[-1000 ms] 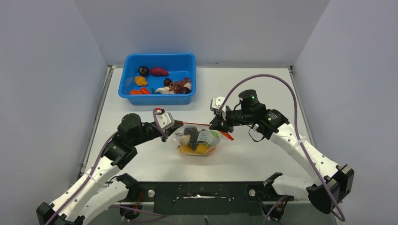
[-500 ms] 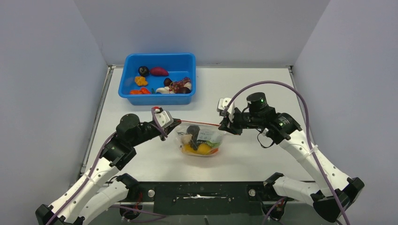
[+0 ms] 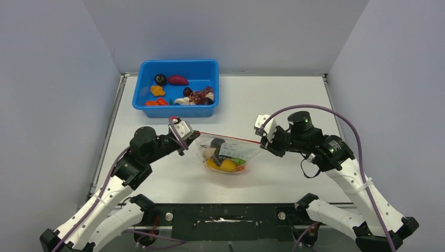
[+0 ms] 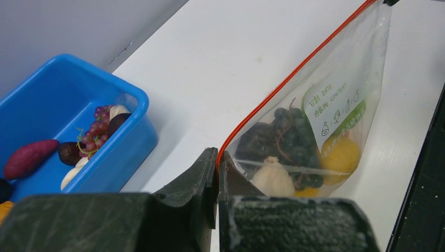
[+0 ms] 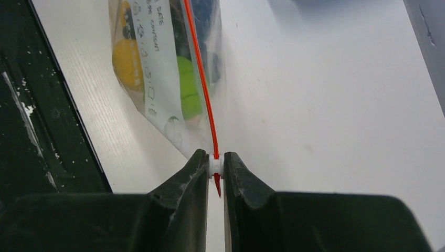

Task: Place the food in the zip-top bag and seal the zipper
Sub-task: Zip the zipper food storage bag at the center of the board, then place the zipper food storage bag at the center of the board.

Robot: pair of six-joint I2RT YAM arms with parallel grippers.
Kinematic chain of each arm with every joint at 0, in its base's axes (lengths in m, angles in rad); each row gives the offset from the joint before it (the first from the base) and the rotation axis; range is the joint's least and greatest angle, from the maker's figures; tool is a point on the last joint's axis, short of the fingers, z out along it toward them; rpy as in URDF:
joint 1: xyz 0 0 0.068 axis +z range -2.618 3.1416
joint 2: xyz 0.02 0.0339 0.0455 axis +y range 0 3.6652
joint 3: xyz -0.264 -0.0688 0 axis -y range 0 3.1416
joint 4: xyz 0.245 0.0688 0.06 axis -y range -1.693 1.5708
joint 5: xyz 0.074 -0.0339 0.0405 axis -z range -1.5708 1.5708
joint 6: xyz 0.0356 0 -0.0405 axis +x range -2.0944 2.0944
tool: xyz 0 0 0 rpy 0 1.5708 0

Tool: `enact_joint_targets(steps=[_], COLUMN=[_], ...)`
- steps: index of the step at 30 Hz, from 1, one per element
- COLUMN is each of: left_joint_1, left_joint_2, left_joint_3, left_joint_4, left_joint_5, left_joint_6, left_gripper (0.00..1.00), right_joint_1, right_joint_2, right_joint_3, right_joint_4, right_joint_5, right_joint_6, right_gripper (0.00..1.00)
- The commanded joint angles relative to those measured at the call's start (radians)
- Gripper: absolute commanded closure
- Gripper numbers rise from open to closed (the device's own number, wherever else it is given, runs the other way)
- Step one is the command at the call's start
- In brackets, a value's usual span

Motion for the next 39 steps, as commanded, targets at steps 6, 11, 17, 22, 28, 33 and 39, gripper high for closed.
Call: enact_joint_targets(steps=[6, 11, 17, 22, 28, 33, 39], left_joint_1=[0.043, 0.049, 0.050, 0.050, 0.049, 0.050, 0.050], left_joint_2=[-0.003, 0.027, 0.032, 0.035, 0.039, 0.046, 0.037], left_joint_3=[0.050, 0.042, 0.016, 0.034, 0.017, 0.017, 0.000], left_joint_4=[0.070, 0.093, 0.169, 0.150, 0.179, 0.185, 0.202], left_joint_5=[-0.121, -0.064, -0.092, -0.109, -0.159, -0.160, -0.171], left_joint_6=[-0.027, -0.062, -0.148, -0.154, -0.196, -0.222, -0.234], left_gripper=[1.00, 1.00, 0.92, 0.72, 0.41, 0.35, 0.28], right_joint_1=[-0.022, -0.022, -0.022, -0.023, -0.025, -0.046, -0.212], right_joint_2=[-0.094, -0.067, -0.062, -0.058, -0.042, 0.001, 0.046], right_joint_3=[0.079, 0.077, 0.003, -0.035, -0.061, -0.061, -0.110], right_joint_4=[-0.216, -0.138, 0.087, 0.164, 0.218, 0.238, 0.317], right_joint_5=[0.260, 0.245, 0.157, 0.229, 0.374, 0.602, 0.689], right_joint_6=[-0.008, 0.054, 0.240, 0.402, 0.510, 0.499, 0.477], right_gripper=[1.00, 1.00, 1.00, 1.00, 1.00, 1.00, 1.00])
